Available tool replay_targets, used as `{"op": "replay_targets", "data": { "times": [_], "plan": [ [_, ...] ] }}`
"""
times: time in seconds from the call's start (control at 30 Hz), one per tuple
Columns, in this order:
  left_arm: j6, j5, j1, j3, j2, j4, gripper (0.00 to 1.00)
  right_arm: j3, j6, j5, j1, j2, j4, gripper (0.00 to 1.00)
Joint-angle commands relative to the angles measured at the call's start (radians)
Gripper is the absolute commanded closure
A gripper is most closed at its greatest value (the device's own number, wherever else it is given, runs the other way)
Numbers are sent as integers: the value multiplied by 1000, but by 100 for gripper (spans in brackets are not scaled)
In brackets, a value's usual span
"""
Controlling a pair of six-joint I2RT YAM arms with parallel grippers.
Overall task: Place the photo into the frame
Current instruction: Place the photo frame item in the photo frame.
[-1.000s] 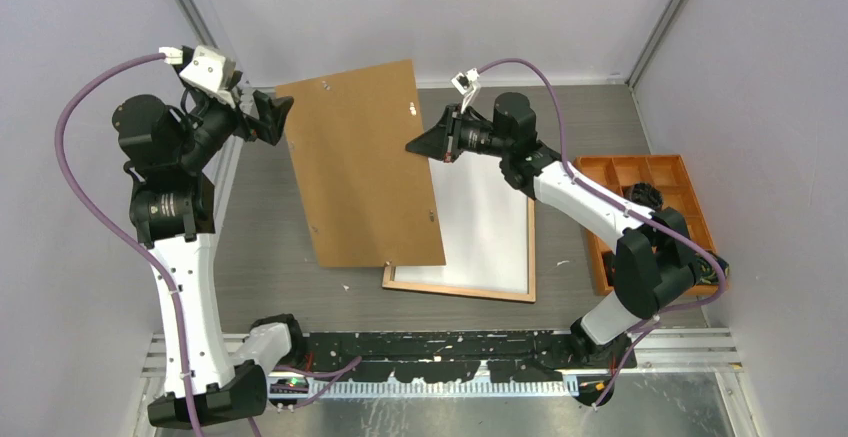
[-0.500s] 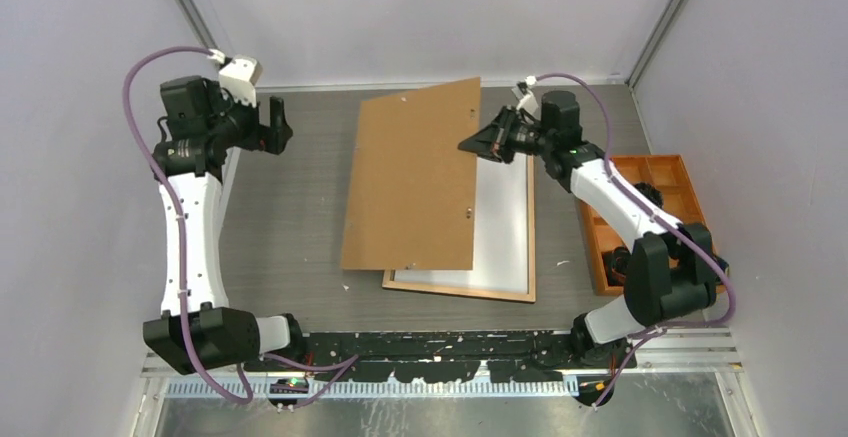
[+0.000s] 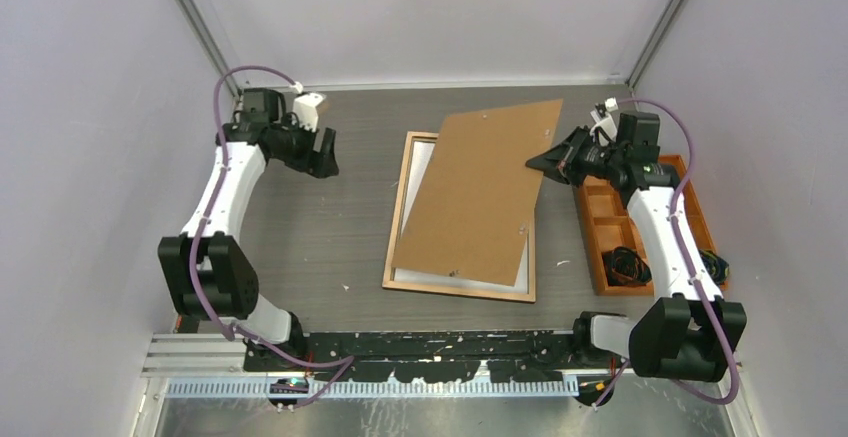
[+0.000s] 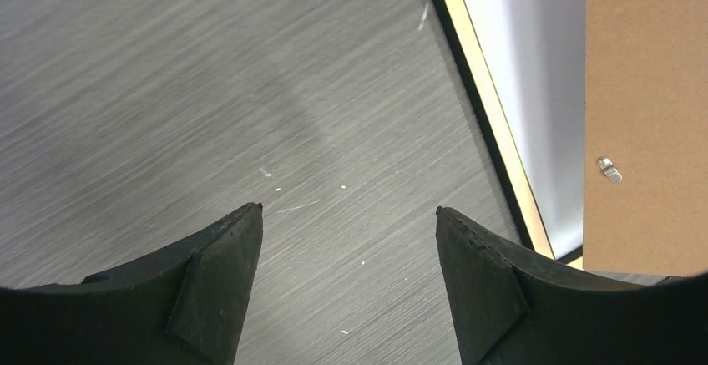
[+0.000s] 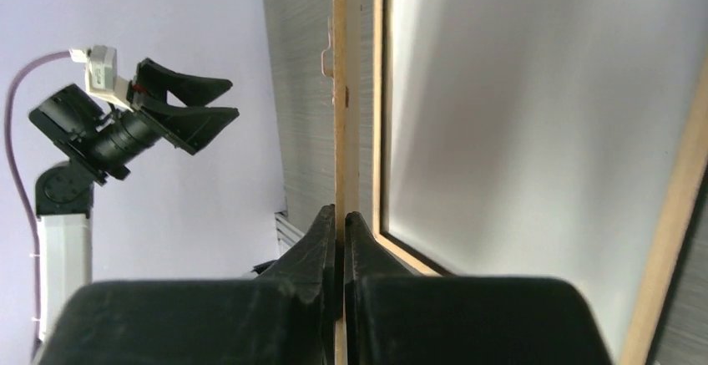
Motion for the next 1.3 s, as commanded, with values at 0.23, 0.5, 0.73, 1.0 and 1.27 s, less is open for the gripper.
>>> {"op": "replay_targets", "data": {
  "times": [0.23, 0.5, 0.73, 1.0, 1.27],
  "plan": [
    [-5, 33, -138, -22, 75, 33, 27, 100, -161, -130, -22, 67, -148, 99],
    [58, 39, -142, -49, 46, -12, 27, 122, -169, -168, -21, 192, -64, 99],
    [85, 29, -151, -39, 38, -48, 25, 154, -130, -202, -21, 280, 22, 99],
    [93, 25, -153, -52, 35, -61, 25, 160, -113, -219, -21, 336, 76, 99],
    [104, 20, -154, -62, 32, -76, 25, 172, -85, -248, -18, 396, 134, 99]
  ]
}}
